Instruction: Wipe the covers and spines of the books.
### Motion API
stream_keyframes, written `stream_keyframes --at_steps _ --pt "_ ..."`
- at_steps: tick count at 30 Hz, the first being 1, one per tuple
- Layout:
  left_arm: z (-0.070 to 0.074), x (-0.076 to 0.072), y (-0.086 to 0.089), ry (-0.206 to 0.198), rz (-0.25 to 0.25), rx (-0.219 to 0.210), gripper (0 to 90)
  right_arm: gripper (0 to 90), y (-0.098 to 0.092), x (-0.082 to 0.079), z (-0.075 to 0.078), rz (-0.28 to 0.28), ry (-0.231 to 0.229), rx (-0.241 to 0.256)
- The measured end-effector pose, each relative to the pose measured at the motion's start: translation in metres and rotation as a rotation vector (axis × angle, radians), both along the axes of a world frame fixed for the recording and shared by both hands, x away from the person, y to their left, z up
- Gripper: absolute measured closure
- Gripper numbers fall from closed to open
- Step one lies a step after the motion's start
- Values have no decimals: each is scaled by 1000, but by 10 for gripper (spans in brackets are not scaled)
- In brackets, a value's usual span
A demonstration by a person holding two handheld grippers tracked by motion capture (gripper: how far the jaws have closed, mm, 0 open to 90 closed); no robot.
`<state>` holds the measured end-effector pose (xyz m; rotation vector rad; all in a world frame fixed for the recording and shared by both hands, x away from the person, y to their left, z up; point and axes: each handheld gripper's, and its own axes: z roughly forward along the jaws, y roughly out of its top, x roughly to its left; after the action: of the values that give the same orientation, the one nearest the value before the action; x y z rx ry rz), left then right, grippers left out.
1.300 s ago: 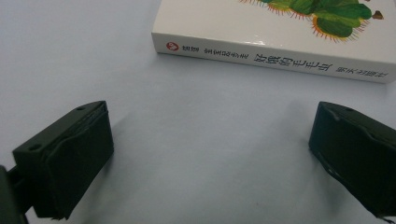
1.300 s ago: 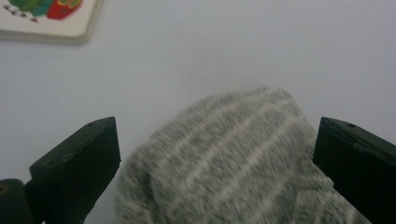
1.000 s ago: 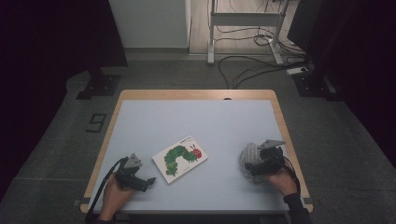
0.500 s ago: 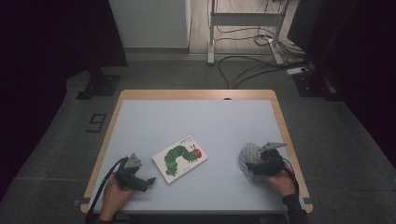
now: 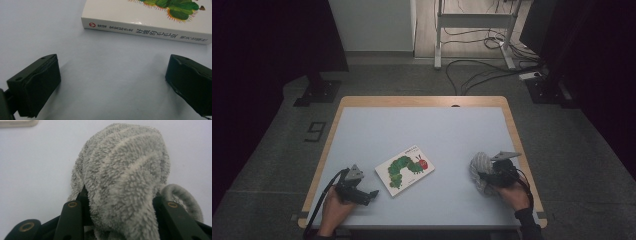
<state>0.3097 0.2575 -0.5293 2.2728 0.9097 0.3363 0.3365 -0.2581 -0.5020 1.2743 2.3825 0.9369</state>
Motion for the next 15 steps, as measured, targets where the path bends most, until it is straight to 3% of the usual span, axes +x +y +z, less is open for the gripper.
stream_keyframes --at_steps 9,15 --pt "0 0 0 -1 0 1 0 551 -3 0 24 9 -42 35" --pt "0 0 0 0 0 0 0 551 2 4 34 25 -63 33"
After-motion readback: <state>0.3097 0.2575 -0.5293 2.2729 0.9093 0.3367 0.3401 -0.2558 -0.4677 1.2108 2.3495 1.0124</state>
